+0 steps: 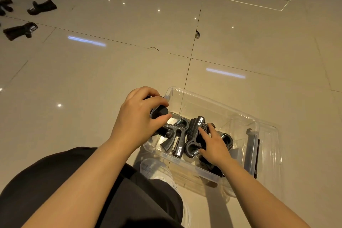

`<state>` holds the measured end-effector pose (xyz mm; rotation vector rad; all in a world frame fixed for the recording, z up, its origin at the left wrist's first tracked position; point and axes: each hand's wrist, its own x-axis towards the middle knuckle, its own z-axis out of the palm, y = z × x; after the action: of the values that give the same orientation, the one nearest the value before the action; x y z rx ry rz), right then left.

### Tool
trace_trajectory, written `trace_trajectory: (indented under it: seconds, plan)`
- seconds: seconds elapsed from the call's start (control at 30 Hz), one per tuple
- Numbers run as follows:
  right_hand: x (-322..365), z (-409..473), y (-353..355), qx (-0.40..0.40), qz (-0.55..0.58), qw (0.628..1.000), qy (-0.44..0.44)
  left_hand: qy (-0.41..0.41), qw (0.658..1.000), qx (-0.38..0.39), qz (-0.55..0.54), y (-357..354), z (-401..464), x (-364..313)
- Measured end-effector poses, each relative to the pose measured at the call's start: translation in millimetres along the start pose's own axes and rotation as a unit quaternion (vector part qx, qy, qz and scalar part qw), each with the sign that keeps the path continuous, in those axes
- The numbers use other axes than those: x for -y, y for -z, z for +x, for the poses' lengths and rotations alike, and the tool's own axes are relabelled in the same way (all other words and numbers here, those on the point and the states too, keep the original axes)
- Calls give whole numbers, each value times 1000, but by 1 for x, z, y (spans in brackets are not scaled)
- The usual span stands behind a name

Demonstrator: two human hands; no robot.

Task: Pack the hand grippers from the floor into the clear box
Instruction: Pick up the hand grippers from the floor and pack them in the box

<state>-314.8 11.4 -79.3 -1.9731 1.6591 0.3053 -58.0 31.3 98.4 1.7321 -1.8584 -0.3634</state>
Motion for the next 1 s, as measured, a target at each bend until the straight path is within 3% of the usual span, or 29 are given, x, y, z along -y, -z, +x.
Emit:
trace_trajectory:
  seconds: [0.13,0.23,0.33,0.43,0.57,0.7,0.83,1.0]
  plan:
    - [3,-4,12,28,-8,1000,-5,37,999,-8,-36,1,1,-2]
    - [19,-23,29,-6,96,995,2,41,998,-16,-38,-1,0,-5]
    - [37,-60,47,-59,184,980,40,-18,998,-37,-41,-1,-6,-14]
    - [50,-101,64,-125,316,939,48,-59,992,-89,-67,4,-14,-33]
    - [71,-143,90,-220,487,843,63,-39,973,-157,-163,14,-29,-61]
    - [86,-157,102,-285,525,798,78,40,942,-205,-263,19,-48,-85]
    - [101,-164,103,-316,548,769,88,77,921,-241,-295,21,-60,-100]
    - [115,-167,104,-328,621,711,40,86,929,-202,-297,16,-74,-104]
